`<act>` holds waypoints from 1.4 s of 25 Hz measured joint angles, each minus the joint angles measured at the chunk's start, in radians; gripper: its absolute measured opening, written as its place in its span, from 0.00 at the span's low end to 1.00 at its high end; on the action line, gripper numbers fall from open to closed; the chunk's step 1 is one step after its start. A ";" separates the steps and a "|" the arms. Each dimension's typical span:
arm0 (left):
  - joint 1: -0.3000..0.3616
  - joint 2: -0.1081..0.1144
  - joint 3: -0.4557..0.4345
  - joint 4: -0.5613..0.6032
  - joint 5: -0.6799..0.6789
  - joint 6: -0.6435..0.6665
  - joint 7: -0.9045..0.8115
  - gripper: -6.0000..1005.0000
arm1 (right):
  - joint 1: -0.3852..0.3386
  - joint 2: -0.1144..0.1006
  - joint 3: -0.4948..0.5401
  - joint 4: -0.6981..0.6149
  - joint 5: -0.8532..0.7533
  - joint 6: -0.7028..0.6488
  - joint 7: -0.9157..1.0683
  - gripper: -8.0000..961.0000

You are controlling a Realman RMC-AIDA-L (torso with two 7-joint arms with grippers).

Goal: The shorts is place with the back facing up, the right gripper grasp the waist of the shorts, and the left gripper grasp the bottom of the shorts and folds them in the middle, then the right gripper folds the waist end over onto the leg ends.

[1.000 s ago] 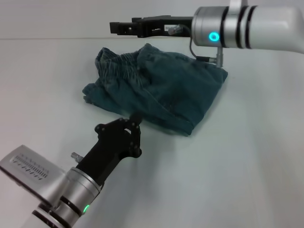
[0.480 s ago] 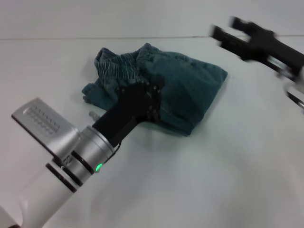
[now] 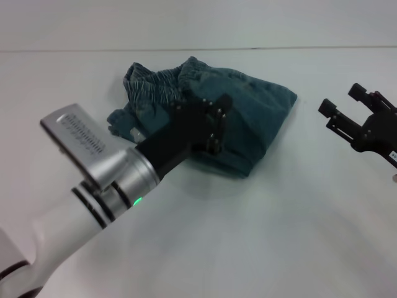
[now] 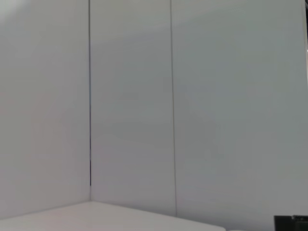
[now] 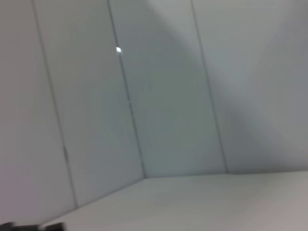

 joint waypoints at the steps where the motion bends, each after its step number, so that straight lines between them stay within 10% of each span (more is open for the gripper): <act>1: -0.008 0.000 0.001 -0.001 0.000 -0.011 0.000 0.01 | -0.003 0.000 -0.003 0.005 -0.005 -0.016 -0.010 0.87; 10: 0.011 0.009 0.138 0.178 0.151 0.031 -0.297 0.05 | -0.016 -0.031 -0.004 -0.122 -0.287 -0.089 0.062 0.88; 18: 0.108 0.005 0.187 0.375 0.174 0.023 -0.477 0.17 | 0.001 -0.002 -0.010 -0.287 -0.432 -0.004 0.234 0.97; 31: 0.147 0.004 0.182 0.405 0.167 0.046 -0.492 0.84 | 0.022 0.002 -0.021 -0.279 -0.436 0.045 0.251 0.99; 35: 0.151 0.003 0.181 0.406 0.166 0.048 -0.492 0.91 | 0.024 0.003 -0.026 -0.272 -0.436 0.054 0.251 0.99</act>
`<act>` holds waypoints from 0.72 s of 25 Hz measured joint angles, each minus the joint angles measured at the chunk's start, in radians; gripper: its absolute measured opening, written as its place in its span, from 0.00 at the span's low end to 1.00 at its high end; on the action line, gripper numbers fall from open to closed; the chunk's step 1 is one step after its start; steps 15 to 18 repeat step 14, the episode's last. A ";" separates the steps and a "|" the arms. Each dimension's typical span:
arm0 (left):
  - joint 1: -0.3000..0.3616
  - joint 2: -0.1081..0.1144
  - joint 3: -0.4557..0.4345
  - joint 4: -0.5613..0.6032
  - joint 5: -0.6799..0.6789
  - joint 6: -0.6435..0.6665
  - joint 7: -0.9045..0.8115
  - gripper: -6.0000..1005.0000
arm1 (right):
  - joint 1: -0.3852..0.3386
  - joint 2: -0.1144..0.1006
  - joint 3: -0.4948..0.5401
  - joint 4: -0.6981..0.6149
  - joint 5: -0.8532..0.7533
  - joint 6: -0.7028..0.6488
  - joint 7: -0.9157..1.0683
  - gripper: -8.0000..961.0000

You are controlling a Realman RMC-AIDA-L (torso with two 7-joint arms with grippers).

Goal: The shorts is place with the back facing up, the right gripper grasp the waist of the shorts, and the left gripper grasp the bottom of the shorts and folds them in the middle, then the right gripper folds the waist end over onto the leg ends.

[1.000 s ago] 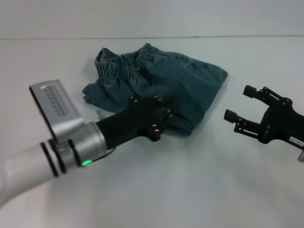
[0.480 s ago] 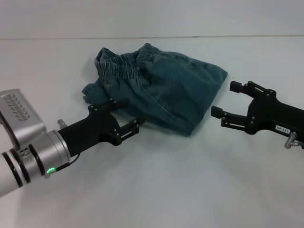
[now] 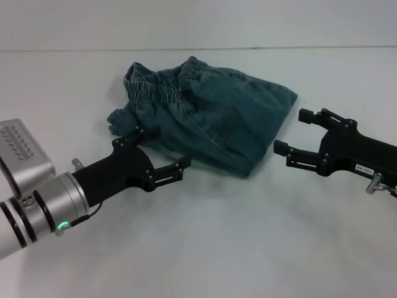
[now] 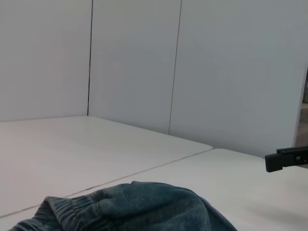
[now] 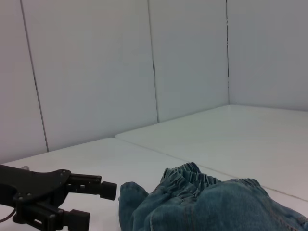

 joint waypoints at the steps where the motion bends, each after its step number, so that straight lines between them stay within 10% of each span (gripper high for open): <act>1: 0.001 0.000 0.000 0.000 -0.001 0.000 0.000 0.92 | 0.000 0.000 0.000 0.000 0.000 0.000 0.000 0.99; 18: 0.009 0.000 -0.001 0.002 -0.025 0.001 0.005 0.94 | 0.003 0.001 0.001 0.015 0.007 0.003 0.000 0.99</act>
